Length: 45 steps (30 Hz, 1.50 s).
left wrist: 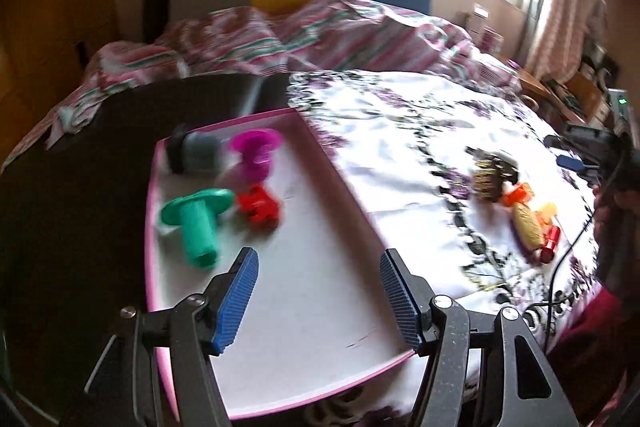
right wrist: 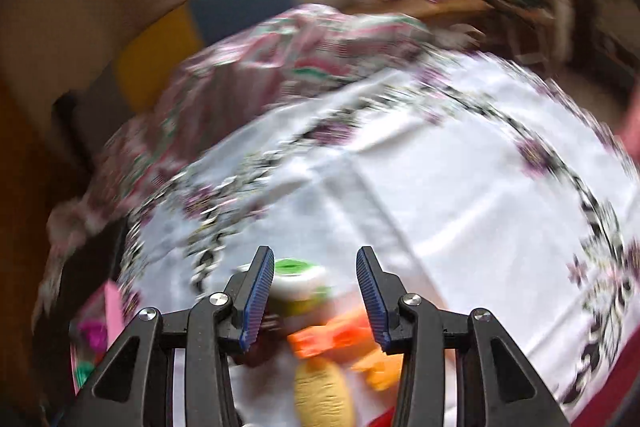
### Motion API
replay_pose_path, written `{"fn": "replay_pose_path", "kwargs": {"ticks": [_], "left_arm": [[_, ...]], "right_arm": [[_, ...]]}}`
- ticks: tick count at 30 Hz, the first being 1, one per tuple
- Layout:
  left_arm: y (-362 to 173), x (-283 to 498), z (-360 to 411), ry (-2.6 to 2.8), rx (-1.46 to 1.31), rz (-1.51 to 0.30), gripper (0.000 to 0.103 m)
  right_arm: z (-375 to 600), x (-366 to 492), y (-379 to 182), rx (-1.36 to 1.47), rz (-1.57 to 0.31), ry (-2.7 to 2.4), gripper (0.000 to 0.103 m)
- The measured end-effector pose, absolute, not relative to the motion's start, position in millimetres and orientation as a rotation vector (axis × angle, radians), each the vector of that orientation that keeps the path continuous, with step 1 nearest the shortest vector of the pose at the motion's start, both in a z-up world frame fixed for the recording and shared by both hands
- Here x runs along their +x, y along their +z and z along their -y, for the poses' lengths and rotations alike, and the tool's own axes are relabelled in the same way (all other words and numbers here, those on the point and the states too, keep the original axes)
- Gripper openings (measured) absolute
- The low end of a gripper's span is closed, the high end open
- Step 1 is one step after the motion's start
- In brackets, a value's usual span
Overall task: Organize rigid objects
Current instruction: 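Move the left tool to the brown claw hair clip and grasp it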
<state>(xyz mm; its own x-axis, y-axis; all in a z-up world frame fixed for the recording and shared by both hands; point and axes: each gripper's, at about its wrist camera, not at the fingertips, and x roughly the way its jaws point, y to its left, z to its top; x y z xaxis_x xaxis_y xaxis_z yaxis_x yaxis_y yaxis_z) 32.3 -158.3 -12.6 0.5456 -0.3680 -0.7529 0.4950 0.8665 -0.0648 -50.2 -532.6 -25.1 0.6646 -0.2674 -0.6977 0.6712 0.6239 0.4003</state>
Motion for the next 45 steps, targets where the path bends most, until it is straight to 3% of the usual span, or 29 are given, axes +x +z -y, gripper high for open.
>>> {"fn": "replay_pose_path", "kwargs": {"ticks": [9, 12, 20, 27, 31, 33, 34, 36, 45], "left_arm": [[-18, 41, 239, -0.701, 0.166, -0.935, 0.064], [-21, 46, 271, -0.757, 0.156, -0.962, 0.072], [-35, 64, 342, -0.853, 0.124, -1.014, 0.074], [-54, 83, 379, -0.885, 0.085, -1.068, 0.074], [-63, 101, 381, -0.876, -0.077, -1.135, 0.073], [-71, 106, 388, -0.857, -0.079, -1.165, 0.064], [-76, 106, 393, -0.864, -0.061, -1.173, 0.048], [-80, 105, 397, -0.913, -0.078, -1.177, 0.039], [-54, 95, 375, -0.934, -0.052, -1.110, 0.036]], "right_arm": [[543, -59, -30, 0.798, -0.631, -0.572, 0.043], [541, -52, -31, 0.798, -0.645, -0.548, 0.043], [539, -50, -31, 0.802, -0.640, -0.512, 0.044], [541, -48, -34, 0.833, -0.645, -0.481, 0.044], [540, -46, -36, 0.836, -0.656, -0.472, 0.044], [539, -45, -36, 0.833, -0.659, -0.470, 0.044], [539, -44, -36, 0.828, -0.662, -0.472, 0.044], [539, -43, -36, 0.820, -0.667, -0.472, 0.044], [539, -43, -39, 0.812, -0.681, -0.484, 0.044]]}}
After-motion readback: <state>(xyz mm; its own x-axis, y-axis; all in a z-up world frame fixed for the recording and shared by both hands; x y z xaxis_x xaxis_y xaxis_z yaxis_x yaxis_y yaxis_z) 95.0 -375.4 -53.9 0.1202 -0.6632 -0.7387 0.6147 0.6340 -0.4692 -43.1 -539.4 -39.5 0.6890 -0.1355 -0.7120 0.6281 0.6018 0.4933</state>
